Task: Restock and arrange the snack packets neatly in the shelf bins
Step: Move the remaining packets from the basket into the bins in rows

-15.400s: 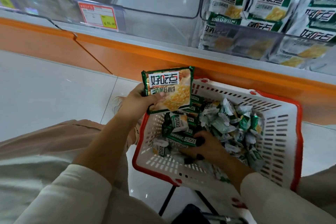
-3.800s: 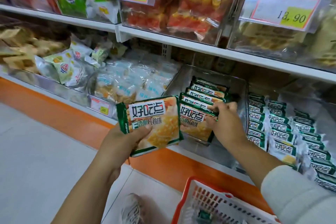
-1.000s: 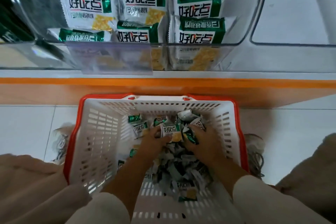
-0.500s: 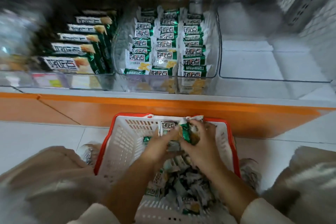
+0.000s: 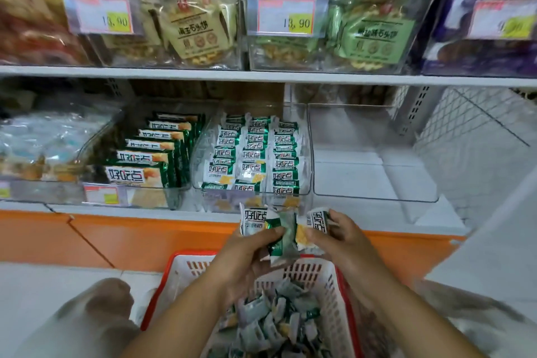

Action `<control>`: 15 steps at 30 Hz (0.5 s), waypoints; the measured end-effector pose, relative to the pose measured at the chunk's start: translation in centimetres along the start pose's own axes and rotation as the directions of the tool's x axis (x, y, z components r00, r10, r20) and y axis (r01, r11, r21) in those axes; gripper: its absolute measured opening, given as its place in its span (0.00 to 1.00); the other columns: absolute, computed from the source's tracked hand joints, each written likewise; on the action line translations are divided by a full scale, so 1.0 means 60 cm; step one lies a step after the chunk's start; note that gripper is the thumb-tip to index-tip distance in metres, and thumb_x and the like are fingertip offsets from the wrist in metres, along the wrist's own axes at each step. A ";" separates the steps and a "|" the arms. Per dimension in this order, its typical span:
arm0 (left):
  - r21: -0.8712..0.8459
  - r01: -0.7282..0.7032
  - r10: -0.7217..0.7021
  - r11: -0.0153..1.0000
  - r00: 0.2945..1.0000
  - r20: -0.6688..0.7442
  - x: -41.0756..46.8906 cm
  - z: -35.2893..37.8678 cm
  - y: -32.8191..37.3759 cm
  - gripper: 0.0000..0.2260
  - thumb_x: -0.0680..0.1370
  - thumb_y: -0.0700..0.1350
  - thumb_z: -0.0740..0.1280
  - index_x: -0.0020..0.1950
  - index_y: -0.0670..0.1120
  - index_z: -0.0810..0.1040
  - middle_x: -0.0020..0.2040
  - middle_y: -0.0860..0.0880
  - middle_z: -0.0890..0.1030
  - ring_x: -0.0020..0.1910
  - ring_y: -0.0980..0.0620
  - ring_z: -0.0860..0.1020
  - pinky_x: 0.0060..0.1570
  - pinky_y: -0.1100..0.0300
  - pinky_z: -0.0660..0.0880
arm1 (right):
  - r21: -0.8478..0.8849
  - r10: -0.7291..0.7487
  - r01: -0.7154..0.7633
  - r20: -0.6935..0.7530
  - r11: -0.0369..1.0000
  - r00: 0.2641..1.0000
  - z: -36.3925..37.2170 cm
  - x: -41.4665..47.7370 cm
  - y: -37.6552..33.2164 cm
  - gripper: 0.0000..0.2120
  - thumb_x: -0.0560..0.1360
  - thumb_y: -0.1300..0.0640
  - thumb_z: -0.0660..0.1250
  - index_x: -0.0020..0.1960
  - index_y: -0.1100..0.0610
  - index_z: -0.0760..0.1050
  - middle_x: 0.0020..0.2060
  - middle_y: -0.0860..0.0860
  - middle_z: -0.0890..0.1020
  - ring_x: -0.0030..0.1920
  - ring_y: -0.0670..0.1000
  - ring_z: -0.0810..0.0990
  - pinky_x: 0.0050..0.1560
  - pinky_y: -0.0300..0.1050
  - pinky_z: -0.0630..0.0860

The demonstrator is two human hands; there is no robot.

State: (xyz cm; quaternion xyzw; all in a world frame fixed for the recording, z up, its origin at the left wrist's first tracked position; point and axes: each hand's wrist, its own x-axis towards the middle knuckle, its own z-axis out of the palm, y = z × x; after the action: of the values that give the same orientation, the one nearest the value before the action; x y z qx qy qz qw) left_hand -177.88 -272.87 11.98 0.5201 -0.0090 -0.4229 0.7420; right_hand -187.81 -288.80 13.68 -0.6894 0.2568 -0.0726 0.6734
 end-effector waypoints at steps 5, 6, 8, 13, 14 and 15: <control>-0.062 -0.031 0.032 0.998 0.999 0.025 0.030 0.035 0.062 0.24 0.67 0.39 0.73 0.61 0.32 0.75 0.53 0.35 0.83 0.49 0.40 0.84 0.53 0.41 0.80 | 0.274 -0.011 -0.014 0.087 0.962 0.996 -0.027 0.043 -0.053 0.25 0.73 0.62 0.71 0.65 0.44 0.69 0.50 0.56 0.84 0.48 0.57 0.85 0.49 0.59 0.81; -0.074 -0.043 0.045 0.996 0.999 0.020 0.040 0.042 0.073 0.22 0.67 0.39 0.73 0.59 0.34 0.75 0.52 0.36 0.84 0.48 0.42 0.85 0.54 0.40 0.80 | 0.283 -0.034 0.008 0.087 0.959 0.996 -0.033 0.055 -0.059 0.25 0.73 0.63 0.70 0.65 0.43 0.70 0.48 0.55 0.85 0.48 0.57 0.85 0.50 0.60 0.81; -0.048 -0.062 0.062 0.997 0.998 -0.001 0.061 0.056 0.095 0.24 0.66 0.41 0.75 0.59 0.34 0.76 0.55 0.38 0.83 0.48 0.43 0.84 0.52 0.42 0.80 | 0.275 -0.080 0.058 0.068 0.960 0.994 -0.043 0.078 -0.069 0.25 0.74 0.62 0.69 0.64 0.40 0.70 0.46 0.52 0.86 0.48 0.56 0.85 0.50 0.60 0.81; 0.209 -0.143 0.142 0.968 0.990 0.020 0.114 0.074 0.127 0.52 0.59 0.45 0.84 0.76 0.37 0.60 0.59 0.37 0.82 0.50 0.41 0.84 0.43 0.50 0.82 | 0.105 -0.170 0.173 -0.041 0.979 0.985 -0.044 0.131 -0.080 0.25 0.74 0.56 0.71 0.63 0.32 0.68 0.51 0.48 0.83 0.48 0.51 0.85 0.51 0.54 0.82; 0.220 -0.146 0.144 0.964 0.989 0.024 0.122 0.074 0.130 0.51 0.59 0.43 0.84 0.75 0.38 0.60 0.58 0.38 0.83 0.49 0.41 0.85 0.41 0.51 0.82 | 0.060 -0.178 0.181 -0.051 0.982 0.983 -0.045 0.143 -0.081 0.26 0.74 0.55 0.71 0.63 0.32 0.67 0.50 0.45 0.83 0.48 0.49 0.85 0.50 0.51 0.82; 0.217 -0.157 0.160 0.963 0.987 0.003 0.128 0.074 0.131 0.45 0.60 0.39 0.82 0.72 0.38 0.64 0.53 0.40 0.85 0.45 0.44 0.85 0.38 0.54 0.82 | 0.013 -0.183 0.185 -0.067 0.983 0.981 -0.049 0.157 -0.084 0.25 0.74 0.55 0.71 0.63 0.33 0.66 0.49 0.42 0.83 0.47 0.45 0.84 0.50 0.47 0.81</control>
State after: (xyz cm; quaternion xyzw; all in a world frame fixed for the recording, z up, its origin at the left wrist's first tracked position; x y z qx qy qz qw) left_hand -170.08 -280.34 16.86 0.5986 -0.0912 -0.3548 0.7124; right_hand -179.75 -295.88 16.49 -0.7010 0.2132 -0.1595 0.6616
